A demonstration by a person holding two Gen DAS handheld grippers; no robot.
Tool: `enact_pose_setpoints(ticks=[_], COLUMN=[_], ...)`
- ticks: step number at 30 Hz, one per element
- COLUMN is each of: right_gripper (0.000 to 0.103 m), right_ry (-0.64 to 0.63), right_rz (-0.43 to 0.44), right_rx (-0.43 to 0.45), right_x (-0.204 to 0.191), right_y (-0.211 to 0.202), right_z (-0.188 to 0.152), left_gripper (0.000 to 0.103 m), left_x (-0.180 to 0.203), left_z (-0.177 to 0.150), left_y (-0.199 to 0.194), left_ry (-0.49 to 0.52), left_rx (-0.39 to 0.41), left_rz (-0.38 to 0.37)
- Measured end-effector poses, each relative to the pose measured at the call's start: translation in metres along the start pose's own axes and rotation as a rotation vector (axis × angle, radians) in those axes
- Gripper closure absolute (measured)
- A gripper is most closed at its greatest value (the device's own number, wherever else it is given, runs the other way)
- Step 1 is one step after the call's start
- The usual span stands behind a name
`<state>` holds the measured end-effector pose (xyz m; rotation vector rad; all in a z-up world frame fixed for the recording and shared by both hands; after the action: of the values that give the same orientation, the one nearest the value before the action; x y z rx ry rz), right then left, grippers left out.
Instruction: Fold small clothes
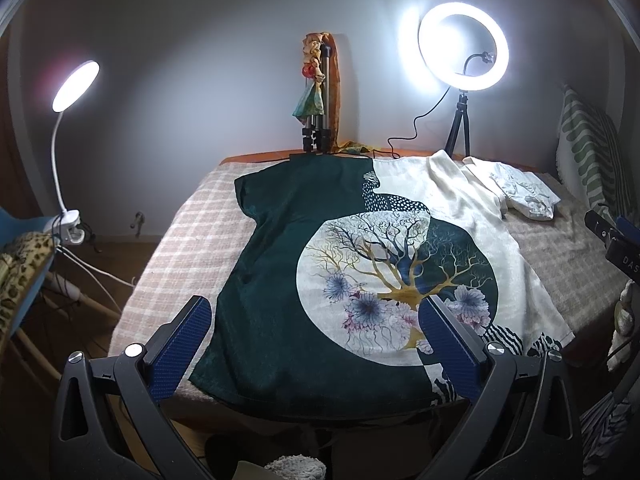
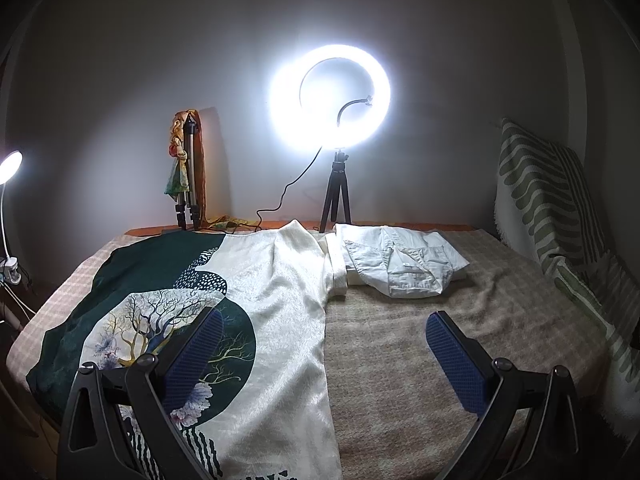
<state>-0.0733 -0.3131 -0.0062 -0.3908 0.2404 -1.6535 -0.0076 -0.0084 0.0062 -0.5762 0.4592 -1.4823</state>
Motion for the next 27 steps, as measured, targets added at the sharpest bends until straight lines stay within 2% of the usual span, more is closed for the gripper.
enact_pose_setpoints(ticks=[27], right_gripper=[0.000], right_ry=[0.006], right_rz=[0.002], right_rx=[0.000], right_x=[-0.0002], right_y=[0.0028], right_z=[0.0002], left_gripper=[0.000], left_x=[-0.0018], left_z=[-0.0033], left_y=[0.0013], left_ry=[-0.007], left_rx=[-0.008], left_rz=[-0.005])
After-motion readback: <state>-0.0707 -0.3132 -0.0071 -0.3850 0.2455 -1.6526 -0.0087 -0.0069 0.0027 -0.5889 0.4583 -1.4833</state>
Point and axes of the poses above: each gripper's, at about its wrist camera, not at the fingertips, and y roughly the way its jaws point, x to its right, z to its top, the point moved 1 cm from there along y, roughly the way its jaws point, and after that the axes turned 5 degrees about -y, right-handed, at the moved point
